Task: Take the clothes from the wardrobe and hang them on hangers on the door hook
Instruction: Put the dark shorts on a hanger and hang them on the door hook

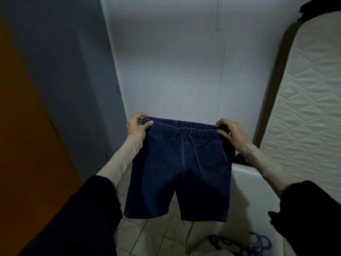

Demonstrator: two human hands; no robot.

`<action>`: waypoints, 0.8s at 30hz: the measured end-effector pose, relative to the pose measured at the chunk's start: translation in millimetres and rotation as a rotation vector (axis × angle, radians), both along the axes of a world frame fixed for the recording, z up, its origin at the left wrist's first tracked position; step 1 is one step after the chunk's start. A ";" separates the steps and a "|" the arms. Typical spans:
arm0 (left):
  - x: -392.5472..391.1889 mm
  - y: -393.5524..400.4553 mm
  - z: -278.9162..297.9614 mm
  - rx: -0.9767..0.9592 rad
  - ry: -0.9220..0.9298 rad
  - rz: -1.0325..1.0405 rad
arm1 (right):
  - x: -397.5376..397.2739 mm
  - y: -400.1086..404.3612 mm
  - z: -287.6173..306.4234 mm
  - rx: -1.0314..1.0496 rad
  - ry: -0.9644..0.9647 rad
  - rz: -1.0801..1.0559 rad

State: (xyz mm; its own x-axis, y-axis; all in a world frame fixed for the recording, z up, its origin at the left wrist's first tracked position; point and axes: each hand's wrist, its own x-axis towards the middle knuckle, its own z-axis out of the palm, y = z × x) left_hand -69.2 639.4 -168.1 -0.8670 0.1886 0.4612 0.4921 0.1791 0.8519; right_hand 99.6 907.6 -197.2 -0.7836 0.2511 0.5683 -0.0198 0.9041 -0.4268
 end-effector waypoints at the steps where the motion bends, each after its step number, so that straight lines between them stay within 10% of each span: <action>1: 4.1 2.9 -8.2 -0.009 -0.016 -0.010 | 1.6 -0.8 -10.3 -0.043 -0.011 -0.014; 24: 46.9 40.7 -230.7 -0.307 -0.311 0.000 | 19.6 -12.9 -234.1 -0.496 -0.330 -0.156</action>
State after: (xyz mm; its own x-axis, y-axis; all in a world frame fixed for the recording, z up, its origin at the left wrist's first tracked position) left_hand -22.3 680.1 -398.8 -0.9559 0.2758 0.1005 0.2202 0.4472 0.8669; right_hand 119.2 894.6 -431.3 -0.8310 0.5491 0.0884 0.3014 0.5782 -0.7582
